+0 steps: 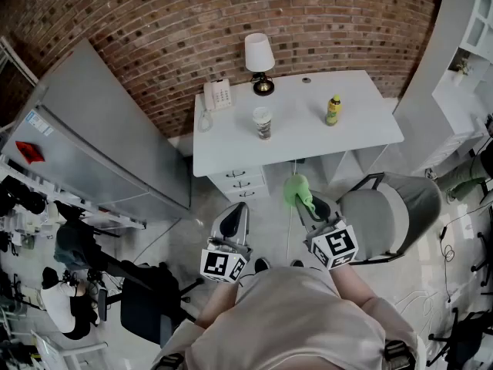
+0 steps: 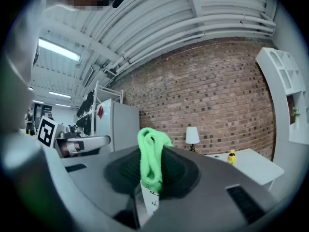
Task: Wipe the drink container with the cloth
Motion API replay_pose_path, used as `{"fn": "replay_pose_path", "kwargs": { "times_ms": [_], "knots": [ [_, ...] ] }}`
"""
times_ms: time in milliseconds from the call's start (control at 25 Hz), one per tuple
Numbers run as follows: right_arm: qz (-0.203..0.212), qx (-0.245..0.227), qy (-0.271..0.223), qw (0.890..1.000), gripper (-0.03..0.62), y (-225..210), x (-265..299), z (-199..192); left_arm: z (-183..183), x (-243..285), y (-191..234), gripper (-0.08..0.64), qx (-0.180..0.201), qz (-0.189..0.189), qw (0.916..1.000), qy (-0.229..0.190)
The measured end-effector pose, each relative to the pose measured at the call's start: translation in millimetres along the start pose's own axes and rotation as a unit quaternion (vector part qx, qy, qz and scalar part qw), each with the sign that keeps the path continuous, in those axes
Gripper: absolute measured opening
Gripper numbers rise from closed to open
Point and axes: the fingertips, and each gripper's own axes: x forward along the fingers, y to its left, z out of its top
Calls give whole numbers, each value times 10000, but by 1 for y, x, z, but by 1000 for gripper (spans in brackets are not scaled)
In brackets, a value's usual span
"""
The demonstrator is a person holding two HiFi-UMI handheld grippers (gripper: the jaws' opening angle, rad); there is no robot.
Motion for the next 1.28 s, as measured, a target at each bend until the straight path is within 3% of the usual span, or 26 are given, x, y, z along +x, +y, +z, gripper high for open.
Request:
{"fn": "replay_pose_path", "kwargs": {
  "times_ms": [200,640,1280],
  "knots": [
    [17,38,12,10000,63,3,0,-3,0,-1,0,9,-86,39,10000,27],
    [236,156,-154,9995,64,-3,-5,1,-3,7,-12,10,92,5,9999,76],
    [295,135,-41,9995,64,-53,-6,-6,-9,45,-22,9,243,244,9994,55]
  ]
}}
